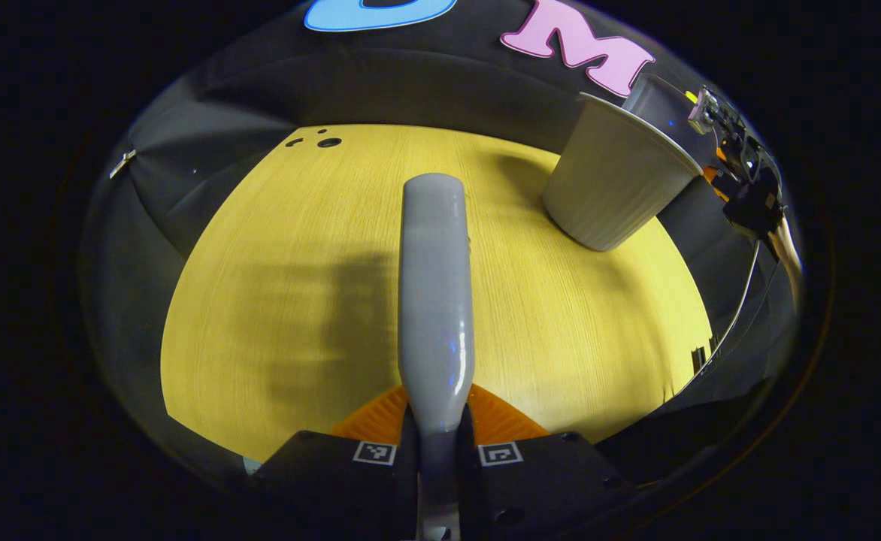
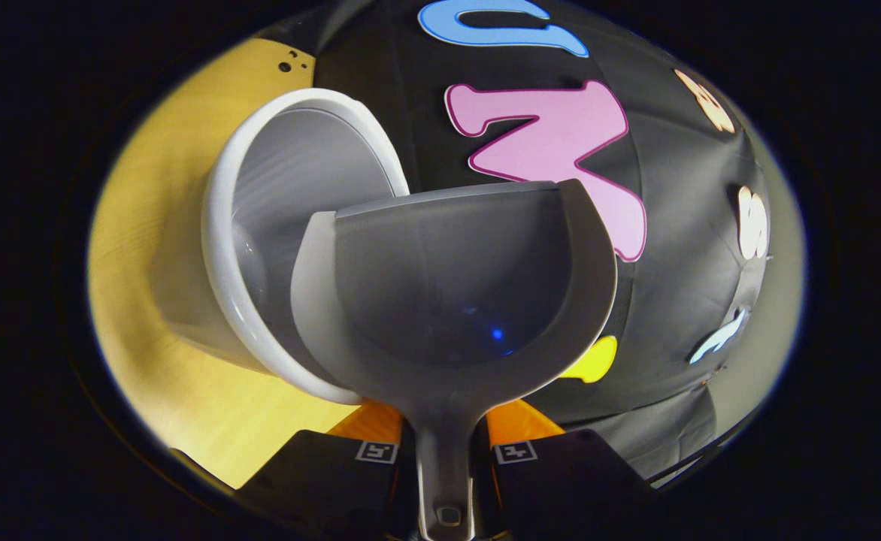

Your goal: Pick up the small broom and dustpan from the desktop, sweep the trash into the dustpan with the broom, and then empty the trash into the garbage bin.

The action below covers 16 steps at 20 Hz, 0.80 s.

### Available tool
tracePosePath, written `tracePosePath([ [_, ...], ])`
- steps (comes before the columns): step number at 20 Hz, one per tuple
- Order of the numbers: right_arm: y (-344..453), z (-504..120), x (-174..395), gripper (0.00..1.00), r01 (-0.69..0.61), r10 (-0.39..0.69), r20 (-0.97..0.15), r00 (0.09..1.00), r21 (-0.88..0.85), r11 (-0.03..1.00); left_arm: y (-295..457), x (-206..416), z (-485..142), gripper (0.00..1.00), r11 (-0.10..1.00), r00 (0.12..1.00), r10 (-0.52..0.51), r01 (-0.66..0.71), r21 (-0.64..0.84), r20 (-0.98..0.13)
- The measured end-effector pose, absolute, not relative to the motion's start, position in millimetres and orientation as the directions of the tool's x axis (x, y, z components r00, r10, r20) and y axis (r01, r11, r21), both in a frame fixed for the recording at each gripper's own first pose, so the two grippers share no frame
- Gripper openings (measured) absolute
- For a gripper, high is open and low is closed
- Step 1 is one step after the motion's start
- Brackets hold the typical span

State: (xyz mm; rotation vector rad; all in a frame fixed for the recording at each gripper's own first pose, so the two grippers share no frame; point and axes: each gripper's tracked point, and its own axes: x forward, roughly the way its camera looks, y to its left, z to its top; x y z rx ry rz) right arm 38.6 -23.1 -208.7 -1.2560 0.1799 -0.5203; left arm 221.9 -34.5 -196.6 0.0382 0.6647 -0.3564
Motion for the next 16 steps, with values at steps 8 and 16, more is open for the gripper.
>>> tracePosePath([
  [8,-7,-198,35,0.32,0.263,-0.426,0.000,0.905,-0.787,0.558,-22,226,-176,0.25,0.953,0.778,-0.290,0.289,-0.092,-0.558],
  [16,27,-192,21,0.32,0.166,-0.264,-0.188,0.946,-0.420,0.892,-2,220,-160,0.25,0.963,0.824,-0.267,0.240,-0.119,-0.500],
])
